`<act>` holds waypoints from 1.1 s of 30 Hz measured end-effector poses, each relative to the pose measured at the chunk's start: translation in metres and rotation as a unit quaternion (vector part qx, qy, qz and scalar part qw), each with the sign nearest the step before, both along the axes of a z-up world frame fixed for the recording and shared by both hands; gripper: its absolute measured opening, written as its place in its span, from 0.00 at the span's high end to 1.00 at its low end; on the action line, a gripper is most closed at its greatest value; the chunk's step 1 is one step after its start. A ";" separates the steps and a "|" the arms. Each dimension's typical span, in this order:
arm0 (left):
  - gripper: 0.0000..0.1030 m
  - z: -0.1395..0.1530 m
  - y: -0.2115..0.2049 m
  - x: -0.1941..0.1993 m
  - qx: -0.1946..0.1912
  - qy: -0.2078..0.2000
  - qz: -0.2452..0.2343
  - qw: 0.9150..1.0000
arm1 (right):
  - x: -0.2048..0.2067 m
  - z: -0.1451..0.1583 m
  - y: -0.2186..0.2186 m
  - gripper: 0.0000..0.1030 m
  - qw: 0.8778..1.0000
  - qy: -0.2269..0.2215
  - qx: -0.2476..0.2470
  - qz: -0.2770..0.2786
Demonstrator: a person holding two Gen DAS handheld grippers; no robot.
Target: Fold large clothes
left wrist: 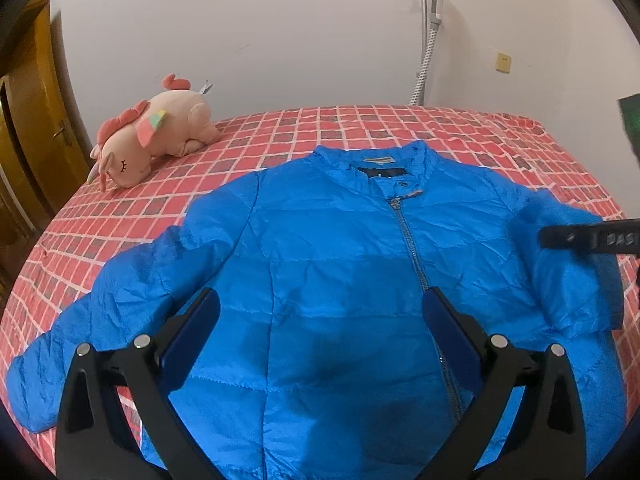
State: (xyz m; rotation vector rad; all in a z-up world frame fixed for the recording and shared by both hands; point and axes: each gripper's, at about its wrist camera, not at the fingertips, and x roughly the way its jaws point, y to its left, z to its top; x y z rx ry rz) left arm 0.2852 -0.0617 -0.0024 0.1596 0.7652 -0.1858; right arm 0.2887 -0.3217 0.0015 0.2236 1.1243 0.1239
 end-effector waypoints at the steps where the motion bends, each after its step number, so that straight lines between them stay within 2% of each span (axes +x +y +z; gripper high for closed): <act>1: 0.03 -0.001 0.000 0.000 0.001 0.000 0.000 1.000 | 0.004 -0.003 0.005 0.71 1.000 0.004 0.001 0.009; 4: 0.03 -0.002 0.001 0.001 0.004 -0.002 0.001 1.000 | 0.011 -0.007 0.016 0.62 0.999 0.009 0.029 0.034; 7: 0.03 -0.003 0.000 0.002 0.007 -0.001 0.002 1.000 | 0.012 -0.005 0.025 0.54 0.993 0.009 0.090 0.073; 10: 0.03 -0.004 0.000 0.003 0.008 0.001 0.002 1.000 | 0.005 0.003 0.027 0.54 0.984 0.004 0.148 0.103; 12: 0.03 -0.004 -0.002 0.002 0.010 0.002 0.001 1.000 | -0.002 0.013 0.022 0.54 0.979 -0.008 0.170 0.108; 16: 0.03 -0.001 -0.004 -0.001 0.011 0.000 -0.003 1.000 | -0.016 0.028 0.002 0.54 0.986 -0.032 0.145 0.079; 19: 0.03 0.000 -0.008 -0.001 0.004 0.011 -0.013 1.000 | -0.029 0.031 -0.023 0.54 0.994 -0.040 0.100 0.032; 23: 0.03 -0.008 -0.022 0.014 -0.021 0.073 -0.042 0.996 | -0.042 0.030 -0.067 0.54 0.995 -0.051 0.080 -0.031; 26: 0.03 -0.016 -0.041 0.025 -0.028 0.101 -0.062 0.993 | -0.046 0.026 -0.096 0.54 0.993 -0.060 0.057 -0.079; 29: 0.03 -0.027 -0.061 0.035 -0.049 0.143 -0.088 0.984 | -0.047 0.019 -0.114 0.54 0.993 -0.054 0.057 -0.093; 32: 0.04 -0.040 -0.081 0.043 -0.053 0.166 -0.105 0.979 | -0.047 0.016 -0.121 0.54 0.992 -0.052 0.064 -0.093; 33: 0.08 -0.043 -0.087 0.044 -0.056 0.171 -0.110 0.978 | -0.048 0.016 -0.122 0.54 0.992 -0.053 0.063 -0.093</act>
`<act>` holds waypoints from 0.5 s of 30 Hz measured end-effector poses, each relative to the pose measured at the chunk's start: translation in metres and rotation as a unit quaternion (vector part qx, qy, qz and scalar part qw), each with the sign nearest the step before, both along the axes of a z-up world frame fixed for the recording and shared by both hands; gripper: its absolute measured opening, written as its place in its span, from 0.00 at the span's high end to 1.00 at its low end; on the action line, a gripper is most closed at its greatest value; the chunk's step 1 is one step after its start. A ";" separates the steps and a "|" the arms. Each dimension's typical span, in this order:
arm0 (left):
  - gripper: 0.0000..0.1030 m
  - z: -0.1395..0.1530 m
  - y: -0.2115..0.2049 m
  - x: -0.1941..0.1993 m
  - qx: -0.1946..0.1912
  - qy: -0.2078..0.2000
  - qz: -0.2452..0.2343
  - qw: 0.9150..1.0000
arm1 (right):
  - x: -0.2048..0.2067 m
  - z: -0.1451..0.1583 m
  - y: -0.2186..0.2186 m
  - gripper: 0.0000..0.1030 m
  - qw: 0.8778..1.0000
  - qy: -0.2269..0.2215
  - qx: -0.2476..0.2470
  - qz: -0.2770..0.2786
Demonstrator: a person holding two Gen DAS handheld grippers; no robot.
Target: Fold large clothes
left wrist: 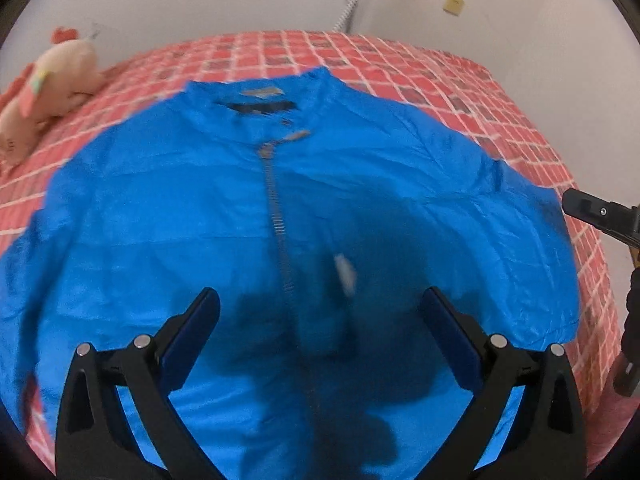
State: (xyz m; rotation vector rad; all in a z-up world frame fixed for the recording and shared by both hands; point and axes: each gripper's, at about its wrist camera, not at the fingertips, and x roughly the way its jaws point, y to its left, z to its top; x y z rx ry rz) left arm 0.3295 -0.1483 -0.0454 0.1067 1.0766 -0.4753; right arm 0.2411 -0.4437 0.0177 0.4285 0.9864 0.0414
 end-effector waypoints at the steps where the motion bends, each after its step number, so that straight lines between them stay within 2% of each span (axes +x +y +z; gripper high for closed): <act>1: 0.22 -0.004 -0.006 0.001 -0.008 0.011 -0.012 1.000 | 0.000 0.001 0.000 0.54 1.000 -0.001 0.000 0.000; 3: 0.36 -0.010 -0.012 0.004 -0.023 0.030 -0.022 0.999 | 0.000 0.003 -0.002 0.54 1.000 -0.004 -0.002 0.001; 6: 0.57 -0.008 -0.017 0.001 -0.032 0.013 -0.029 0.999 | -0.001 0.003 0.001 0.54 1.000 -0.006 -0.008 0.000; 8: 0.77 -0.003 -0.013 -0.001 -0.041 -0.004 -0.024 0.999 | 0.000 0.002 0.002 0.54 1.000 -0.006 -0.008 0.003; 9: 0.83 0.001 -0.008 -0.002 -0.049 -0.010 -0.022 0.998 | 0.000 0.002 0.002 0.54 1.000 -0.006 -0.007 0.003; 12: 0.84 0.013 0.015 0.008 -0.075 -0.013 0.002 0.997 | 0.000 0.003 0.001 0.54 1.000 -0.009 -0.005 0.005; 15: 0.85 0.028 0.048 0.017 -0.067 -0.052 0.047 0.995 | -0.001 0.006 0.000 0.54 1.000 -0.017 -0.001 0.008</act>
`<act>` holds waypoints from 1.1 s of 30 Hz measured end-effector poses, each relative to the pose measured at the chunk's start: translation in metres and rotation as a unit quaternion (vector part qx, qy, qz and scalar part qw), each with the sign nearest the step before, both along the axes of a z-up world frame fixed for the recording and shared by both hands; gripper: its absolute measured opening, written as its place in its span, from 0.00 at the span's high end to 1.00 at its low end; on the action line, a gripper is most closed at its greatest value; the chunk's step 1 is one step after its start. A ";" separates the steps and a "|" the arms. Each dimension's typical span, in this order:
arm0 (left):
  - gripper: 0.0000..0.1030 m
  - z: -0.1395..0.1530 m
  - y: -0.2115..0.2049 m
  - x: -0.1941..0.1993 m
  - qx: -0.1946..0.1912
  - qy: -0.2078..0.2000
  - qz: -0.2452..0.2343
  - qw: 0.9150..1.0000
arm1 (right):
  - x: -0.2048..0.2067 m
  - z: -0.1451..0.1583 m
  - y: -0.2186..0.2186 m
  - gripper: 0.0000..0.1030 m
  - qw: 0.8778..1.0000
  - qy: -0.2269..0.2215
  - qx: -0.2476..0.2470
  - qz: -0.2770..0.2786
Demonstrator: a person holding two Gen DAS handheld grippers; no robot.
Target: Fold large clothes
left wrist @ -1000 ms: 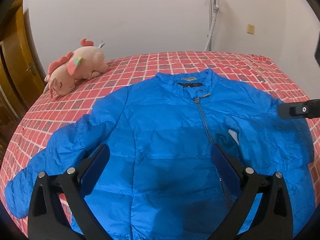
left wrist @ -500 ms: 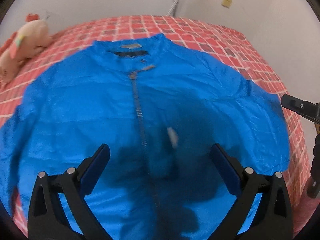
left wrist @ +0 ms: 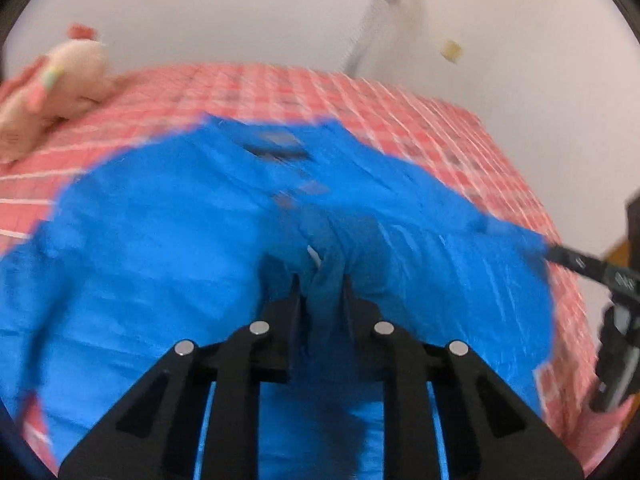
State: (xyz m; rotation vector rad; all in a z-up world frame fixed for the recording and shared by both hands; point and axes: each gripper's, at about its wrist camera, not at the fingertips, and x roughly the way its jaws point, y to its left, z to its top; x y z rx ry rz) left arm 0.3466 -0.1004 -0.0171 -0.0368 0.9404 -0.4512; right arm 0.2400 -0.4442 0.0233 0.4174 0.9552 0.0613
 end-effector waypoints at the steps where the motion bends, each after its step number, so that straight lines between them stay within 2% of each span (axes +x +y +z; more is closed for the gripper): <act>1: 0.85 0.004 0.012 0.003 0.001 -0.008 0.019 1.000 | 0.000 0.001 0.000 0.54 1.000 -0.004 0.003 0.002; 4: 0.85 0.018 0.052 0.016 0.016 -0.033 0.076 0.996 | 0.002 -0.001 0.005 0.55 1.000 -0.003 0.006 0.012; 7: 0.85 0.021 0.072 0.022 0.041 -0.044 0.108 0.992 | 0.013 -0.007 0.015 0.54 1.000 0.002 0.006 0.028; 11: 0.85 0.004 0.089 0.042 0.044 -0.010 0.127 0.991 | 0.035 -0.024 0.033 0.54 0.998 0.021 0.013 0.055; 16: 0.80 -0.031 0.093 0.054 0.082 0.023 0.137 0.987 | 0.055 -0.061 0.045 0.56 0.996 0.071 -0.006 0.057; 20: 0.76 -0.039 0.096 0.055 0.088 0.025 0.137 0.986 | 0.058 -0.078 0.049 0.57 0.994 0.084 -0.010 0.066; 24: 0.68 -0.030 0.106 0.052 0.071 0.032 0.157 0.985 | 0.057 -0.075 0.048 0.57 0.995 0.079 -0.010 0.060; 25: 0.62 -0.024 0.109 0.049 0.070 0.028 0.167 0.983 | 0.054 -0.068 0.047 0.57 0.996 0.075 -0.008 0.056; 27: 0.51 -0.002 0.110 0.037 0.081 -0.013 0.190 0.978 | 0.051 -0.056 0.050 0.55 0.996 0.062 -0.011 0.060; 28: 0.49 0.010 0.105 0.029 0.086 -0.042 0.193 0.976 | 0.048 -0.045 0.054 0.55 0.997 0.048 -0.014 0.065; 30: 0.48 0.021 0.094 0.020 0.083 -0.060 0.175 0.979 | 0.048 -0.035 0.066 0.55 0.996 0.045 -0.026 0.075; 33: 0.48 0.016 0.065 0.012 0.064 -0.040 0.112 0.991 | 0.054 -0.037 0.087 0.55 0.994 0.061 -0.019 0.092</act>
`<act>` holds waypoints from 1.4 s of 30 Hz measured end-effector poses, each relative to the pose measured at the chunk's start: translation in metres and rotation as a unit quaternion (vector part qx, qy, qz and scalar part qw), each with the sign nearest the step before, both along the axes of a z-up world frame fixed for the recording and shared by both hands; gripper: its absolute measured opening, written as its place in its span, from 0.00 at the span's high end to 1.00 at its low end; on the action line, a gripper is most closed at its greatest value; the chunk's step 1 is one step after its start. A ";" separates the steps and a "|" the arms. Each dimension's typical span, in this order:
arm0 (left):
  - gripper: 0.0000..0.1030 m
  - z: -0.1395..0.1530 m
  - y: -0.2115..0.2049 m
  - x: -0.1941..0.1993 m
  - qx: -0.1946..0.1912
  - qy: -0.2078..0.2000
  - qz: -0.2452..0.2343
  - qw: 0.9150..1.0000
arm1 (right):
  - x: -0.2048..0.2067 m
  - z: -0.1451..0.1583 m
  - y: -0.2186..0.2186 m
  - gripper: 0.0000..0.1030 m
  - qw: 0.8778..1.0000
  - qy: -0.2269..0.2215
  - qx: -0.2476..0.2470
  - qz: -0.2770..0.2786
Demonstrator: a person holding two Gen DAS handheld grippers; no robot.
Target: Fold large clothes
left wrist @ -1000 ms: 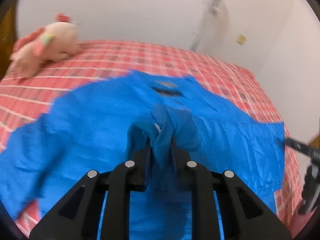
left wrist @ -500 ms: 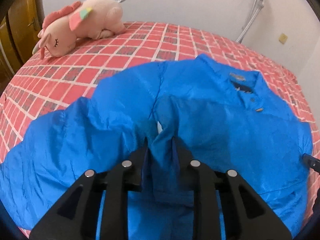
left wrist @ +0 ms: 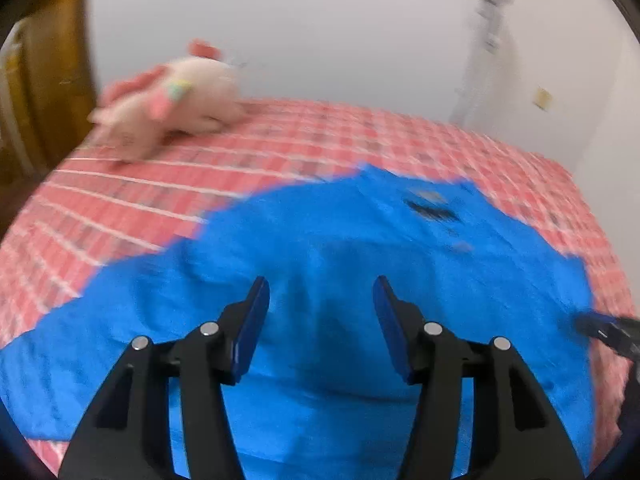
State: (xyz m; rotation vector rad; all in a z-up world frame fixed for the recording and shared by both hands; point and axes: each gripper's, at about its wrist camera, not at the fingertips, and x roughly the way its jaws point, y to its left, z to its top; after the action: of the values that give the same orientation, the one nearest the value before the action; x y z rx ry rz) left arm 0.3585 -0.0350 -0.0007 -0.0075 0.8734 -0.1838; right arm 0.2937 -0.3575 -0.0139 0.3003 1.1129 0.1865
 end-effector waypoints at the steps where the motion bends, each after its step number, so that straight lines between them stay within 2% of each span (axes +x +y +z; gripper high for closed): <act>1: 0.48 -0.007 -0.009 0.000 0.001 0.011 -0.015 1.000 | 0.003 -0.004 0.007 0.55 1.000 0.008 -0.004 0.004; 5: 0.48 -0.039 -0.026 0.009 0.038 0.040 -0.027 0.998 | 0.011 -0.027 0.016 0.56 0.999 0.039 -0.027 -0.001; 7: 0.47 -0.057 -0.024 0.017 0.038 0.064 -0.029 0.997 | 0.014 -0.039 0.015 0.56 0.999 0.046 -0.018 -0.003; 14: 0.47 -0.063 -0.027 0.016 0.051 0.062 -0.033 0.996 | 0.015 -0.049 0.010 0.56 0.999 0.040 0.009 -0.004; 18: 0.48 -0.049 -0.019 0.015 0.030 0.068 -0.032 0.997 | 0.005 -0.032 0.009 0.54 0.999 0.028 0.017 0.004; 20: 0.39 -0.031 -0.008 0.007 0.014 0.063 -0.027 0.998 | -0.005 -0.014 0.010 0.47 0.999 0.004 0.031 0.020; 22: 0.33 -0.014 0.011 -0.005 0.005 0.046 -0.015 0.999 | -0.012 -0.001 0.011 0.43 0.999 -0.006 0.023 0.021; 25: 0.22 0.006 0.051 -0.027 0.025 0.016 0.020 0.999 | -0.017 0.006 0.013 0.40 1.000 -0.009 0.017 0.025; 28: 0.19 0.013 0.103 -0.050 0.052 0.009 0.069 0.996 | -0.016 0.002 0.018 0.40 0.999 0.002 0.017 0.033; 31: 0.17 0.014 0.175 -0.075 0.080 0.018 0.145 0.986 | -0.013 -0.003 0.024 0.40 0.999 0.011 0.011 0.039; 34: 0.14 0.011 0.254 -0.098 0.108 0.034 0.237 0.965 | -0.013 -0.008 0.026 0.39 0.999 0.016 0.008 0.040; 35: 0.14 0.010 0.288 -0.106 0.112 0.043 0.276 0.954 | -0.014 -0.008 0.026 0.39 0.999 0.016 0.006 0.039; 38: 0.13 0.006 0.359 -0.125 0.097 0.069 0.344 0.931 | -0.013 -0.012 0.026 0.38 0.999 0.020 0.003 0.036; 41: 0.12 -0.005 0.402 -0.134 0.071 0.094 0.378 0.918 | -0.011 -0.015 0.027 0.38 0.999 0.023 0.002 0.038; 42: 0.12 -0.008 0.409 -0.135 0.064 0.100 0.381 0.917 | -0.011 -0.016 0.027 0.38 0.999 0.023 0.002 0.039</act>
State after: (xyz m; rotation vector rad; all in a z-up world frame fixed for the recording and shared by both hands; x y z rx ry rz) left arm 0.2232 0.3740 -0.0085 -0.2451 1.0254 0.6172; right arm 0.2823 -0.3301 -0.0295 0.2664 1.1714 0.2513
